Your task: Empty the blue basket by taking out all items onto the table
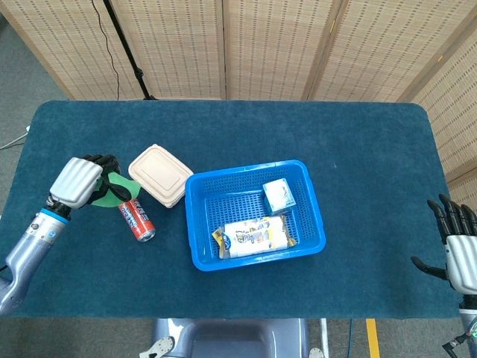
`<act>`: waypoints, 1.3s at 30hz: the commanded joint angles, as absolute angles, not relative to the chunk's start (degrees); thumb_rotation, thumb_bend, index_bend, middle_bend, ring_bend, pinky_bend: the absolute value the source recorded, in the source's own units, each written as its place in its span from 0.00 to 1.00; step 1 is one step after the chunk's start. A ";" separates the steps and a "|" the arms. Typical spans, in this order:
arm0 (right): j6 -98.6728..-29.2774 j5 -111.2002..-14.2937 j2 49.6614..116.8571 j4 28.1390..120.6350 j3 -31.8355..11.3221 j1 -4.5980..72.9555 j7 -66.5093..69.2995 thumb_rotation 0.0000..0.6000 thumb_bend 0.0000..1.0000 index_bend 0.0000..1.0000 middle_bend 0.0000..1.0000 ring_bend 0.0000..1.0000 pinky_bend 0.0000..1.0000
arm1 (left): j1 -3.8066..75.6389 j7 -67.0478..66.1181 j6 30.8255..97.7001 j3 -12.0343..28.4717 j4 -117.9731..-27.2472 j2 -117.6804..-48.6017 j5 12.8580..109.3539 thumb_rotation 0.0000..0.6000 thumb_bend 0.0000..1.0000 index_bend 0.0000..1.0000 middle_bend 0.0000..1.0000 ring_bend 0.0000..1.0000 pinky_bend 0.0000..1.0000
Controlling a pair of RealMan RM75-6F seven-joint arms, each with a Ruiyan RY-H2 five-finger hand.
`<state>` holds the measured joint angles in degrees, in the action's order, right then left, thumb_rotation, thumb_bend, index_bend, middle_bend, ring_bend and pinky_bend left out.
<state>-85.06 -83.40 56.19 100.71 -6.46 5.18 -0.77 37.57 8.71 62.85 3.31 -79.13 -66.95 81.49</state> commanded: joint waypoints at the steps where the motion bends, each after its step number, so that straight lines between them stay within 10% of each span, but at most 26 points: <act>1: -84.52 -83.20 56.58 100.67 -6.35 5.44 -1.66 1.00 0.00 0.00 0.00 0.00 0.00 | 37.19 14.35 54.57 1.53 -79.31 -64.28 78.12 1.00 0.17 0.00 0.00 0.00 0.00; 24: -76.48 -90.66 49.33 105.33 -9.64 15.09 -3.49 1.00 0.00 0.00 0.00 0.00 0.00 | 24.16 -1.27 71.93 3.45 -96.89 -56.96 69.63 1.00 0.05 0.00 0.00 0.00 0.00; 39: -46.17 -83.55 60.74 104.15 -15.07 40.64 -6.85 1.00 0.00 0.00 0.00 0.00 0.00 | 16.44 -7.79 83.12 2.46 -108.39 -56.36 74.21 1.00 0.05 0.00 0.00 0.00 0.00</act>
<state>-52.99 -87.68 55.26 106.49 -13.59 34.37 -4.49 16.98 -7.50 82.56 2.36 -108.02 -56.29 73.72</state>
